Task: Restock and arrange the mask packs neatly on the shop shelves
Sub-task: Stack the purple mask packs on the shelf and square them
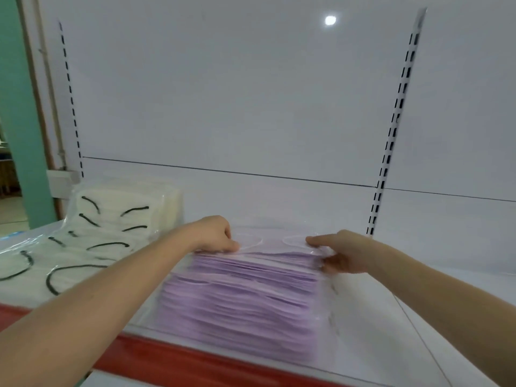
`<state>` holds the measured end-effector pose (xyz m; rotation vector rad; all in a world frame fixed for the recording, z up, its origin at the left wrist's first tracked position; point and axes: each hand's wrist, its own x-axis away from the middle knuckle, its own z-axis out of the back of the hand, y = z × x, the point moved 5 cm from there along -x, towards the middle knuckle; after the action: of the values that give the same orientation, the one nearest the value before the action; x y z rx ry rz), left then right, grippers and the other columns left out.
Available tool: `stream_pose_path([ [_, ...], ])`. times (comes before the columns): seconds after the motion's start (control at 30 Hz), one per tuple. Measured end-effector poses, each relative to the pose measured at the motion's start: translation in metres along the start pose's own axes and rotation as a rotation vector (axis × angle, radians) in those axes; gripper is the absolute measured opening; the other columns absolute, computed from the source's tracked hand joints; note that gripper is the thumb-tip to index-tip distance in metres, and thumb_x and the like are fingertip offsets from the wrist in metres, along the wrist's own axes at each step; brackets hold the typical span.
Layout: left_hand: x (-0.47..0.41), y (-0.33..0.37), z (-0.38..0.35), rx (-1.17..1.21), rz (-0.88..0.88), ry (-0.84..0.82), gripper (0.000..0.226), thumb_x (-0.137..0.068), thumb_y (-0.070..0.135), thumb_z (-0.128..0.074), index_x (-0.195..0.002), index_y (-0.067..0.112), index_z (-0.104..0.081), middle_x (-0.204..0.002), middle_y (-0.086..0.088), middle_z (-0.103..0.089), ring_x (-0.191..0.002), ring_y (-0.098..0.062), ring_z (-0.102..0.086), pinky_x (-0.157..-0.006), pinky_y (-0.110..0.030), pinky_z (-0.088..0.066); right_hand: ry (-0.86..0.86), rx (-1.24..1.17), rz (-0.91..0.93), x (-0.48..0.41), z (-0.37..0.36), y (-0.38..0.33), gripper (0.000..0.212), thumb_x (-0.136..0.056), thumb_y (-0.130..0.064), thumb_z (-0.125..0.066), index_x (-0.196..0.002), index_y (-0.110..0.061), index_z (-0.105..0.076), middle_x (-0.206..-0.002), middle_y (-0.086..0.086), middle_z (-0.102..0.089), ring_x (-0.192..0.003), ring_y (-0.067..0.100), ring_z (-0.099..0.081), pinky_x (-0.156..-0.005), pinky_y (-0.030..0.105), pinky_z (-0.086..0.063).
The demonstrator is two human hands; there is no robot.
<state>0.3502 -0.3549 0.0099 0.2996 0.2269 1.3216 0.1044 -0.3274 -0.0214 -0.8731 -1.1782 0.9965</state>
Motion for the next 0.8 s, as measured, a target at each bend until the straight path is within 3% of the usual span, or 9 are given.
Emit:
stream_pose_path([
  [0.1, -0.002, -0.002, 0.000, -0.047, -0.004, 0.004, 0.027, -0.086, 0.033, -0.059, -0.092, 0.008, -0.067, -0.087, -0.008, -0.063, -0.077, -0.021, -0.053, -0.067, -0.024, -0.039, 0.035, -0.025, 0.011, -0.004, -0.003, -0.005, 0.017, -0.080, -0.015, -0.071, -0.089, -0.008, -0.059, -0.064, 0.007, -0.049, -0.041, 0.015, -0.049, -0.038, 0.019, -0.046],
  [0.2, -0.005, -0.004, 0.000, -0.044, -0.005, -0.007, 0.022, -0.085, 0.035, -0.060, -0.085, 0.013, -0.065, -0.083, -0.008, -0.061, -0.074, -0.021, -0.053, -0.067, -0.024, -0.040, 0.047, -0.051, 0.086, -0.005, -0.003, -0.011, 0.027, -0.078, -0.017, -0.073, -0.100, -0.007, -0.062, -0.082, 0.006, -0.060, -0.067, 0.018, -0.056, -0.062, 0.027, -0.054],
  [0.23, -0.005, -0.005, 0.000, -0.035, -0.006, -0.011, 0.022, -0.085, 0.035, -0.059, -0.084, 0.013, -0.064, -0.081, -0.008, -0.060, -0.072, -0.021, -0.052, -0.066, -0.024, -0.039, 0.038, -0.079, 0.106, -0.003, -0.004, -0.013, 0.024, -0.080, -0.015, -0.071, -0.100, -0.006, -0.062, -0.084, 0.007, -0.062, -0.069, 0.018, -0.059, -0.063, 0.027, -0.055],
  [0.33, -0.005, -0.005, -0.001, 0.023, -0.013, -0.016, 0.025, -0.086, 0.036, -0.060, -0.079, 0.013, -0.062, -0.076, -0.009, -0.058, -0.067, -0.021, -0.048, -0.064, -0.024, -0.037, 0.036, -0.145, 0.135, 0.004, -0.007, -0.015, 0.017, -0.083, -0.010, -0.067, -0.097, -0.003, -0.061, -0.080, 0.008, -0.062, -0.056, 0.015, -0.060, -0.044, 0.023, -0.052],
  [0.43, -0.001, -0.002, 0.002, 0.096, -0.022, 0.016, 0.028, -0.088, 0.038, -0.059, -0.080, 0.012, -0.062, -0.079, -0.010, -0.058, -0.068, -0.022, -0.048, -0.063, -0.025, -0.037, 0.094, -0.216, 0.195, 0.013, -0.005, -0.020, 0.033, -0.082, -0.006, -0.068, -0.112, 0.000, -0.057, -0.092, 0.012, -0.064, -0.066, 0.019, -0.062, -0.047, 0.027, -0.056],
  [0.53, 0.007, 0.004, 0.013, 0.131, -0.040, 0.158, 0.029, -0.090, 0.041, -0.055, -0.095, 0.013, -0.056, -0.096, -0.009, -0.054, -0.085, -0.022, -0.050, -0.069, -0.027, -0.036, 0.134, -0.296, 0.275, 0.027, 0.001, -0.033, 0.028, -0.082, -0.003, -0.067, -0.108, -0.002, -0.056, -0.083, 0.009, -0.065, -0.054, 0.014, -0.065, -0.042, 0.023, -0.052],
  [0.6, 0.011, 0.003, 0.023, 0.272, -0.025, 0.260, 0.048, -0.090, 0.046, -0.053, -0.119, 0.008, -0.050, -0.119, -0.011, -0.052, -0.108, -0.025, -0.050, -0.084, -0.028, -0.037, 0.133, -0.362, 0.329, 0.038, 0.007, -0.044, 0.019, -0.083, -0.002, -0.065, -0.101, -0.005, -0.058, -0.068, 0.005, -0.068, -0.045, 0.009, -0.063, -0.040, 0.021, -0.050],
  [0.67, 0.015, 0.000, 0.030, 0.516, 0.017, 0.261, 0.072, -0.087, 0.055, -0.051, -0.135, 0.004, -0.037, -0.138, -0.011, -0.043, -0.123, -0.027, -0.045, -0.095, -0.032, -0.036, 0.110, -0.413, 0.368, 0.050, 0.013, -0.052, 0.007, -0.087, -0.003, -0.060, -0.092, -0.007, -0.058, -0.057, 0.000, -0.068, -0.044, 0.007, -0.063, -0.039, 0.018, -0.049],
  [0.8, 0.021, 0.012, 0.030, 0.944, 0.053, 0.021, 0.086, -0.077, 0.073, -0.045, -0.140, 0.016, -0.032, -0.122, -0.019, -0.050, -0.105, -0.031, -0.057, -0.090, -0.040, -0.045, 0.036, -0.525, 0.408, 0.076, 0.021, -0.058, 0.005, -0.090, -0.004, -0.054, -0.090, -0.006, -0.059, -0.059, 0.002, -0.069, -0.048, 0.009, -0.065, -0.042, 0.017, -0.049],
])
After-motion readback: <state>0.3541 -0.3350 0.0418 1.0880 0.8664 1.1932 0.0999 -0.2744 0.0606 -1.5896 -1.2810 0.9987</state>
